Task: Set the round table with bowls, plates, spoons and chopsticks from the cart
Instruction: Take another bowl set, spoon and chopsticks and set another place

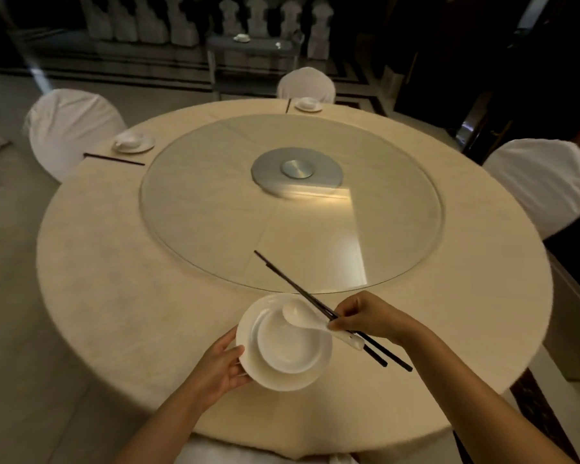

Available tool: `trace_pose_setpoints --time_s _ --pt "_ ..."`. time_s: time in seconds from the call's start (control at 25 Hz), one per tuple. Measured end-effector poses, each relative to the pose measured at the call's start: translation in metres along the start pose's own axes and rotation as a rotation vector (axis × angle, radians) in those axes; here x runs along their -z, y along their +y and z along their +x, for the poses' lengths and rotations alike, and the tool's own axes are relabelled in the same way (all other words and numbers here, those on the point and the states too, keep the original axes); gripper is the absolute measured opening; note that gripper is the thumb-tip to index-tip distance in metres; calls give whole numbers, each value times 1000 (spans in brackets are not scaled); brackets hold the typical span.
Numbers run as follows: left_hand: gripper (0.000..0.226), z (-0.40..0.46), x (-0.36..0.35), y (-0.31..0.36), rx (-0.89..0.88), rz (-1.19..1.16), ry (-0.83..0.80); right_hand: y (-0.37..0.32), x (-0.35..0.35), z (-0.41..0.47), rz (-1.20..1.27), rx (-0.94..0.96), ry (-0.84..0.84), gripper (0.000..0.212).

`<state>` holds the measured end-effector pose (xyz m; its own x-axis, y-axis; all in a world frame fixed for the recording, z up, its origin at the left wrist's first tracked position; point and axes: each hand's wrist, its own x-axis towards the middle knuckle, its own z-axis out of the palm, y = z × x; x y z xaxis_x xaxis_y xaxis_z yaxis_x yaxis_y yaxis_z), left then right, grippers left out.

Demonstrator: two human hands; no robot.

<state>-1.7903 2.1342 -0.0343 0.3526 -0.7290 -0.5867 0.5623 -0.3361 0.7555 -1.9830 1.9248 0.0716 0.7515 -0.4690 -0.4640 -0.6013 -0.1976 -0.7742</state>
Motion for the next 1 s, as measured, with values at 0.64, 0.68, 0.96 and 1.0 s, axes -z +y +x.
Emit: trace_pose_setpoints --time_s 0.64,0.68,0.96,1.0 --pt "36 37 39 -40 139 62 112 49 -48 80 -185 -70 -235 15" --pt "35 39 41 -41 147 57 111 50 -51 84 -210 -77 -240 16" --pt "38 47 46 -42 180 37 137 52 -65 105 -360 -50 -281 10" --pt "38 48 46 -42 180 39 134 52 -67 107 -375 -50 -270 12"
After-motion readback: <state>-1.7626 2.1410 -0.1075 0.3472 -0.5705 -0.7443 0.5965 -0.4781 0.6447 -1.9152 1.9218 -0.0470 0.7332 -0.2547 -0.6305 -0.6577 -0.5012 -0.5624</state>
